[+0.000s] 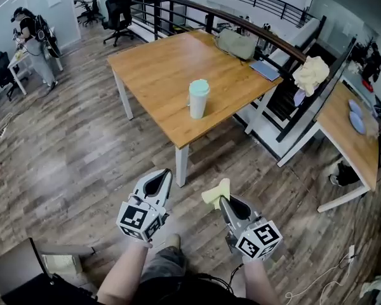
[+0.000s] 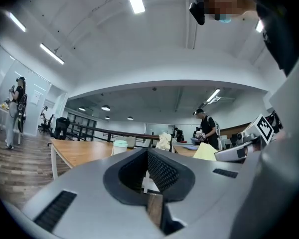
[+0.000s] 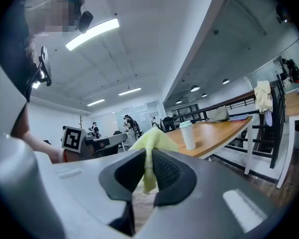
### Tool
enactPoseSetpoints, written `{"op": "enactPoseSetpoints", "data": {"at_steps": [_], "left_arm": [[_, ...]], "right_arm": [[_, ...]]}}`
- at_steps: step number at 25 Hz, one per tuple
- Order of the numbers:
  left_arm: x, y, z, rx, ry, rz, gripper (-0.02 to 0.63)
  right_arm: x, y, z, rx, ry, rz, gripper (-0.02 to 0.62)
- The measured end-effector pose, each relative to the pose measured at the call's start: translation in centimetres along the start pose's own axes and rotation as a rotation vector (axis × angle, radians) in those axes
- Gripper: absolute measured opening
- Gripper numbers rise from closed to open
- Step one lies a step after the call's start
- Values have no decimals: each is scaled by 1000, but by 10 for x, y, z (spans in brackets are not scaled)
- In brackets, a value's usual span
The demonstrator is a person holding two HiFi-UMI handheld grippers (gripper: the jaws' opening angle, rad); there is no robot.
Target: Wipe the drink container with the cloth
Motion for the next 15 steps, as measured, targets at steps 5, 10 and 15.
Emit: {"op": "enactPoseSetpoints", "data": {"at_steps": [5,10,15], "left_arm": [[-32,-6,-29,-5,33,-9,-5],[-61,-9,-58,-14,76,-18,-4],[-77,-1,-79,-19,105,-32,-4]], "right_arm": [[-35,-9,20,-15,36,-7,43],[-73,-14,36,-21,76,-2,43],[-97,-13,42,-36,105,1,43]]}}
Point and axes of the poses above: the fingertips, and each gripper's own axes: x backward along the fingers, z to its right, y out of its underside, the point moved 5 cm from there along x, backward along the fingers, and after that the axes turned 6 degrees about -z, right-handed, at the moved point
